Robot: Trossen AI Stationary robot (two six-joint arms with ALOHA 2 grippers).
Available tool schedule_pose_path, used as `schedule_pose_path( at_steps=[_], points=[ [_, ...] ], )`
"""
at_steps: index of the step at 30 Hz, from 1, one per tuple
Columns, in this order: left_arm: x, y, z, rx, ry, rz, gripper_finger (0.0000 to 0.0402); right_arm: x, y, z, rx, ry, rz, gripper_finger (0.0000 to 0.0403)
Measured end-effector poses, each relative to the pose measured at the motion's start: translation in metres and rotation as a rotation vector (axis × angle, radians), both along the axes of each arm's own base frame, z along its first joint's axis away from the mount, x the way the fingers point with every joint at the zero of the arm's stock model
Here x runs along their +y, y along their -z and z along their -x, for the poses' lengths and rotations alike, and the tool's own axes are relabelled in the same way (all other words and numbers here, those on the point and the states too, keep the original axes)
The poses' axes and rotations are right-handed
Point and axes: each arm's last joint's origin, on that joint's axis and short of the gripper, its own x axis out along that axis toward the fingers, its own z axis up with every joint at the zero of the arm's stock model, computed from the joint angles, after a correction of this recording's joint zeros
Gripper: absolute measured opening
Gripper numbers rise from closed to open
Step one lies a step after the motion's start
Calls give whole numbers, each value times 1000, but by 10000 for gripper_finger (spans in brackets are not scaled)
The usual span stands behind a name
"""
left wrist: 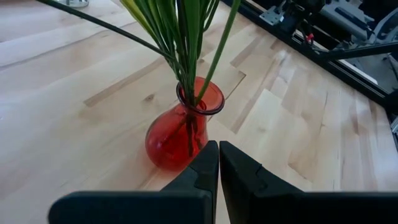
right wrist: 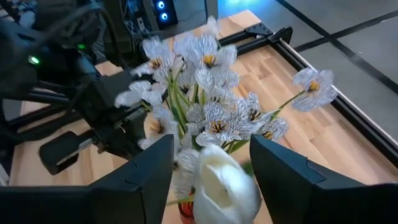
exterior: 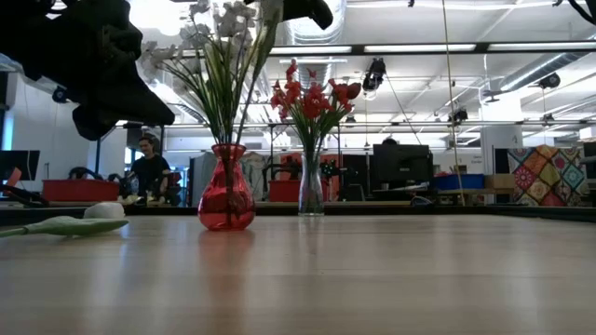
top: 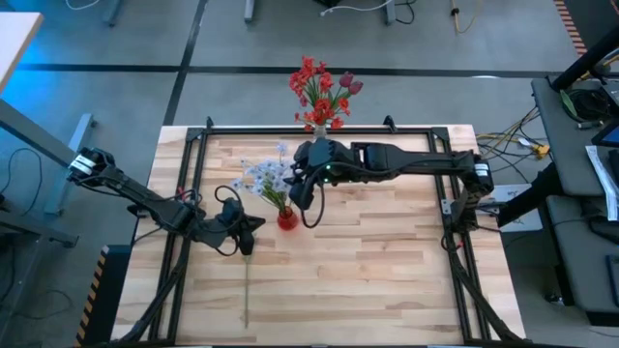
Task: Sort flowers into vase by color
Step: Put the top white tulip into the red vase, then put the white tulip into the red vase
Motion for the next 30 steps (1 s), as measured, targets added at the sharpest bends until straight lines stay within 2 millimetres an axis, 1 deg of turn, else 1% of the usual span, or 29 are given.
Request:
schedule_pose_path(
  at_steps=[9, 14, 19, 21, 23, 27, 30],
  points=[
    [0, -1, 0, -7, 0, 3, 0, 0, -18, 13, -40, 11, -10, 206],
    [0, -2, 0, -15, 0, 8, 0, 0, -25, 15, -57, 8, -4, 206],
    [0, -3, 0, -22, 1, 11, 0, 0, -47, 20, -121, 2, 7, 199],
    [0, -3, 1, -23, 1, 12, 0, 1, -56, 24, -132, 2, 9, 183],
    [0, -4, 1, -25, 2, 13, 0, 1, -64, 28, -126, -6, 21, 156],
    [1, -6, 1, -32, 9, 5, 0, 2, -76, 39, -86, -18, 34, 86],
    [1, -8, 3, -43, 13, 3, 0, 7, -87, 54, -34, -30, 37, 33]
  ],
)
